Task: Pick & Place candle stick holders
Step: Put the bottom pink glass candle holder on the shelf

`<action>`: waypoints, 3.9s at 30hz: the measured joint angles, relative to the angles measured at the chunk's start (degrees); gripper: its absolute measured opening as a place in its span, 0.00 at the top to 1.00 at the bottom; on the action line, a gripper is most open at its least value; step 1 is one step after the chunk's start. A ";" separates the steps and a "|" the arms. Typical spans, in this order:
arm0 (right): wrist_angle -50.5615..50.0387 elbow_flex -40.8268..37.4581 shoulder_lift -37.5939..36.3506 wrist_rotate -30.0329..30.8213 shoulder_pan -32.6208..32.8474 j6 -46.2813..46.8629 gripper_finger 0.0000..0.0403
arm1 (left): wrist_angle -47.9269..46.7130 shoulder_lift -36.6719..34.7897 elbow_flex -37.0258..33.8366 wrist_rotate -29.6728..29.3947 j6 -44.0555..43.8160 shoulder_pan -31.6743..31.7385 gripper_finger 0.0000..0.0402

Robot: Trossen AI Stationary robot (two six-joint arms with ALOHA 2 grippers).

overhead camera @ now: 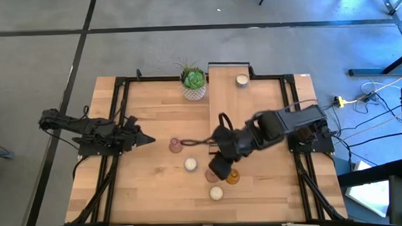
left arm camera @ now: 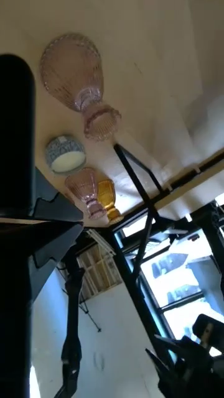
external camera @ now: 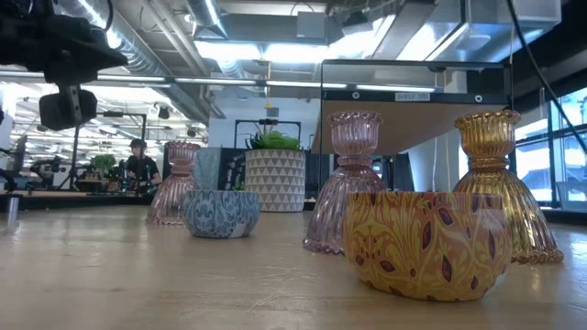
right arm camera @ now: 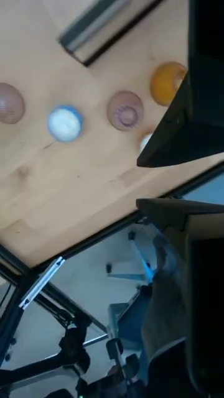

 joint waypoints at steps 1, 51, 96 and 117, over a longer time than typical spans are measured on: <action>-0.22 0.00 0.00 0.51 1.05 1.40 0.77 | 0.54 0.00 0.00 0.00 0.98 -0.39 0.98; 14.30 -13.92 6.75 -4.45 6.34 36.03 0.71 | 2.64 0.31 0.04 -3.18 -1.73 -7.91 0.98; 41.67 -13.86 6.84 16.34 5.38 3.67 0.71 | 2.64 0.31 -0.04 -1.85 -1.85 -9.77 0.98; 14.04 -13.88 15.90 -0.40 1.81 25.41 0.71 | 2.00 0.98 -0.04 -2.04 -0.22 -9.76 0.98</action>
